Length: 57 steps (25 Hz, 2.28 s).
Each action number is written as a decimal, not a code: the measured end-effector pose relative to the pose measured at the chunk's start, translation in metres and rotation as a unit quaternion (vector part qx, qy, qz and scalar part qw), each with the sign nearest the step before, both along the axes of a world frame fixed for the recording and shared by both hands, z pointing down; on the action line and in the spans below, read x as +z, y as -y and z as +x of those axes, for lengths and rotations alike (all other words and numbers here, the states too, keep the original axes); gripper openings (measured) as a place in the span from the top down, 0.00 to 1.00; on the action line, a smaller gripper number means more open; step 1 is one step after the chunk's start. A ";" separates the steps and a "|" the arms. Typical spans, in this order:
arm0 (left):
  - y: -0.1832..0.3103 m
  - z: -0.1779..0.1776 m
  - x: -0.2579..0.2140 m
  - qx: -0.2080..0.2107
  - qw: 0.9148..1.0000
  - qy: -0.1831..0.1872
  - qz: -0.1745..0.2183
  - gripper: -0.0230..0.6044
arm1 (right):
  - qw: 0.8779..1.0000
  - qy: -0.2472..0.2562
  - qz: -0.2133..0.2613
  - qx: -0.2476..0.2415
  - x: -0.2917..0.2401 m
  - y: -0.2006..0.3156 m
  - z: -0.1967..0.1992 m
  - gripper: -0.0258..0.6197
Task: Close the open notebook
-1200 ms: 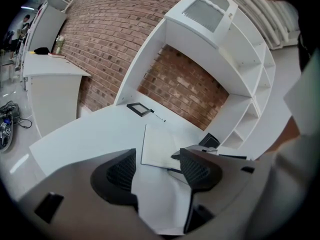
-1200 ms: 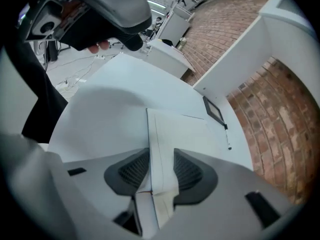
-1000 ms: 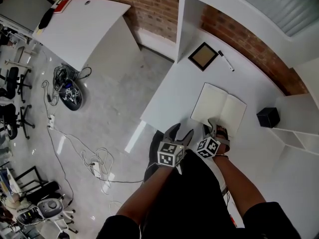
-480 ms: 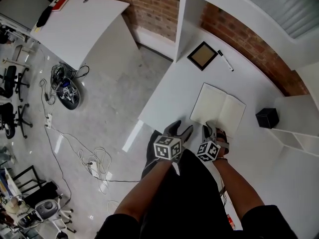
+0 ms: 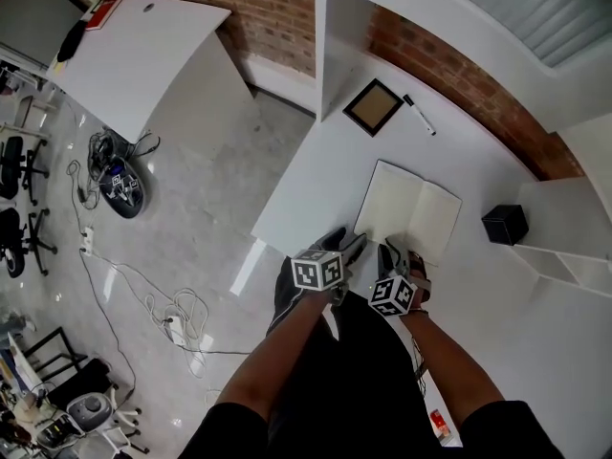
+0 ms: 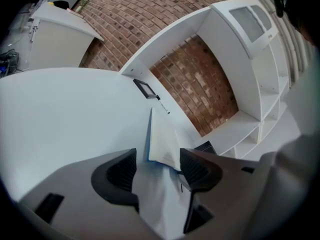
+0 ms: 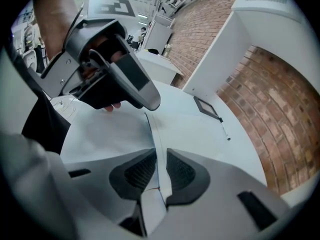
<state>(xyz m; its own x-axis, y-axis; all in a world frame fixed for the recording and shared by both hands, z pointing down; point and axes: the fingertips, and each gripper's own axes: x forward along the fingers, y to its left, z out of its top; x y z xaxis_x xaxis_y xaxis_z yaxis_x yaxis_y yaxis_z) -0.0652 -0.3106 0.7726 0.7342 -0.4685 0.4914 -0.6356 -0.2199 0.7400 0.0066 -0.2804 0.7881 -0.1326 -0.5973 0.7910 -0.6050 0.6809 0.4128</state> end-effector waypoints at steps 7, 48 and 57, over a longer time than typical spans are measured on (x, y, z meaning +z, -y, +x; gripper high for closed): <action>0.004 0.020 0.008 0.004 0.999 -0.044 -0.027 0.57 | 1.000 0.023 -0.009 0.020 0.001 0.000 0.004 0.86; 0.010 0.027 -0.014 0.046 0.992 -0.098 -0.061 0.89 | 0.992 0.084 -0.011 0.093 -0.009 -0.003 0.008 0.87; 0.019 0.031 -0.031 0.098 0.992 -0.054 -0.053 0.91 | 0.956 0.180 0.008 0.230 -0.048 -0.014 0.013 0.92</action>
